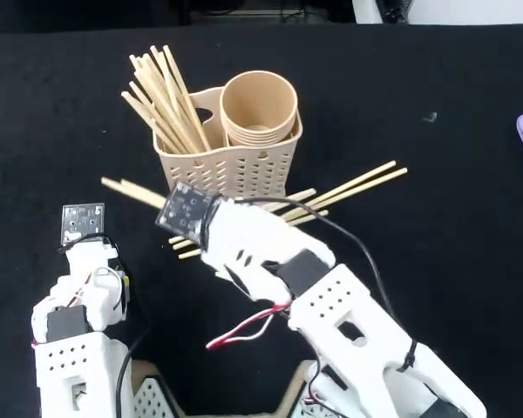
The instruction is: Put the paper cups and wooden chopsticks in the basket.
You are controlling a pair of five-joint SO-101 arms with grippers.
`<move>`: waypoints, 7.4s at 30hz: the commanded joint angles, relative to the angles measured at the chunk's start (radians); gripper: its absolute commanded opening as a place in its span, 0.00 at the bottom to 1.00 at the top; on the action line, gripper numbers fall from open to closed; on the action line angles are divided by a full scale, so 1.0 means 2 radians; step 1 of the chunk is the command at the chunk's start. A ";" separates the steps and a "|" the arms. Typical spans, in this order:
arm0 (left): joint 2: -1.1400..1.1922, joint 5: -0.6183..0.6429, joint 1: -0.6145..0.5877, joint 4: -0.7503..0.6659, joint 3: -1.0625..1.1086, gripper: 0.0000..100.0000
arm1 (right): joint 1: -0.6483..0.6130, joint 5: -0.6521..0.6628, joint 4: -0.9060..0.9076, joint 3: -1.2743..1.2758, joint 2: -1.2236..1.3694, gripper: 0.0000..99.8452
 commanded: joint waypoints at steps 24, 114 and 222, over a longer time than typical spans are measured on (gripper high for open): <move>-0.005 0.033 -0.066 -0.017 -0.009 0.13 | -0.005 -0.203 -0.077 -0.208 -0.105 0.01; -0.005 0.033 -0.066 -0.021 -0.003 0.13 | 0.058 0.130 0.143 0.074 0.165 0.01; -0.005 0.033 -0.066 -0.019 -0.004 0.13 | 0.040 0.123 0.051 0.040 0.141 0.17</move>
